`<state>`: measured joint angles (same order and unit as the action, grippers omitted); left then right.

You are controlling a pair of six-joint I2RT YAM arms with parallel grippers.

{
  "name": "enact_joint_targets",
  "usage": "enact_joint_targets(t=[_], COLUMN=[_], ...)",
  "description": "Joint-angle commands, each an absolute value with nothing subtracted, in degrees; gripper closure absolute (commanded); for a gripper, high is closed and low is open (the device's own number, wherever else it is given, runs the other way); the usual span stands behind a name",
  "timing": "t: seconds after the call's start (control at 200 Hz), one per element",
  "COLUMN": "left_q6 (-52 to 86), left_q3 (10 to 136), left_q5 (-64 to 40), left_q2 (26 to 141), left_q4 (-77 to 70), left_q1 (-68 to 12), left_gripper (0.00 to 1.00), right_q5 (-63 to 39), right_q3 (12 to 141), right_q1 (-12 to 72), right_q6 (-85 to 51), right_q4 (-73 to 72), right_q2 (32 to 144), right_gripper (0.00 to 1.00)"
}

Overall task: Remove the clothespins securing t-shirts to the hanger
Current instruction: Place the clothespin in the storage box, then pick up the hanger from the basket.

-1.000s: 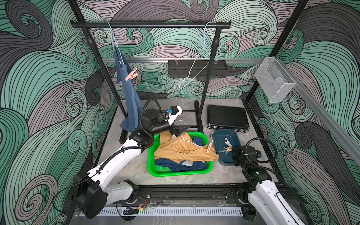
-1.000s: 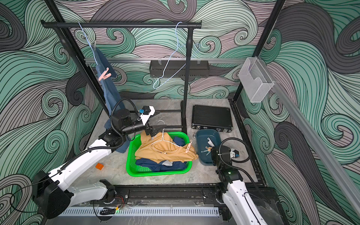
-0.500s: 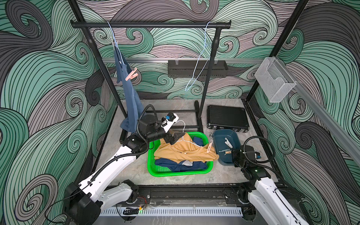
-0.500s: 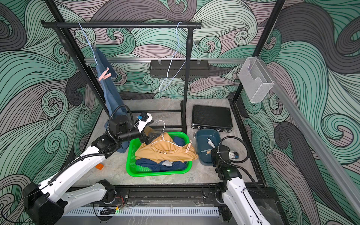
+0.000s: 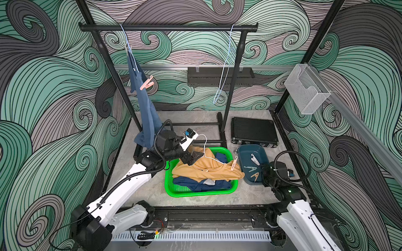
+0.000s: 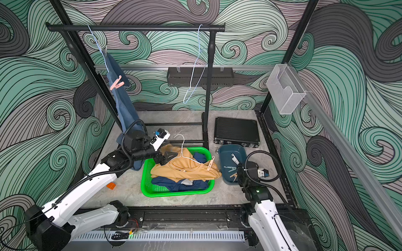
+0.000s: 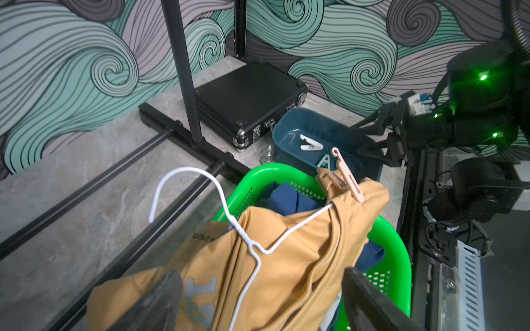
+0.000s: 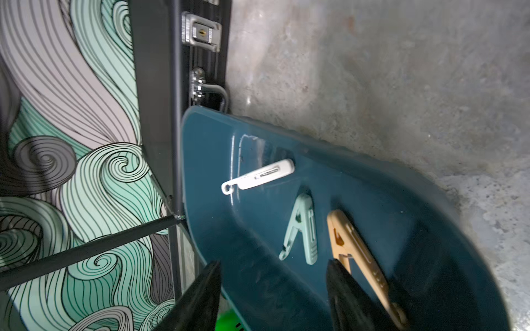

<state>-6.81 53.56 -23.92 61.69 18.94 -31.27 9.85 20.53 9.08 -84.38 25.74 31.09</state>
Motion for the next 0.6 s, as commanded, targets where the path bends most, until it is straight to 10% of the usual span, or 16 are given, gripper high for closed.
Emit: enact_joint_targets(t=[0.0, 0.595], left_q6=[-4.6, 7.3], left_q3=[56.2, 71.4], left_q5=[-25.2, -43.5], left_q2=[63.1, 88.1], left_q4=[23.7, 21.0], left_q1=[-31.2, -25.2], left_gripper=[0.15, 0.28], right_q5=[12.4, 2.1], right_q3=[23.9, 40.1], right_q1=[8.9, 9.0], right_q6=[-80.2, -52.7], right_q4=[29.0, 15.5], right_q2=[30.4, 44.0], right_gripper=[0.37, 0.32])
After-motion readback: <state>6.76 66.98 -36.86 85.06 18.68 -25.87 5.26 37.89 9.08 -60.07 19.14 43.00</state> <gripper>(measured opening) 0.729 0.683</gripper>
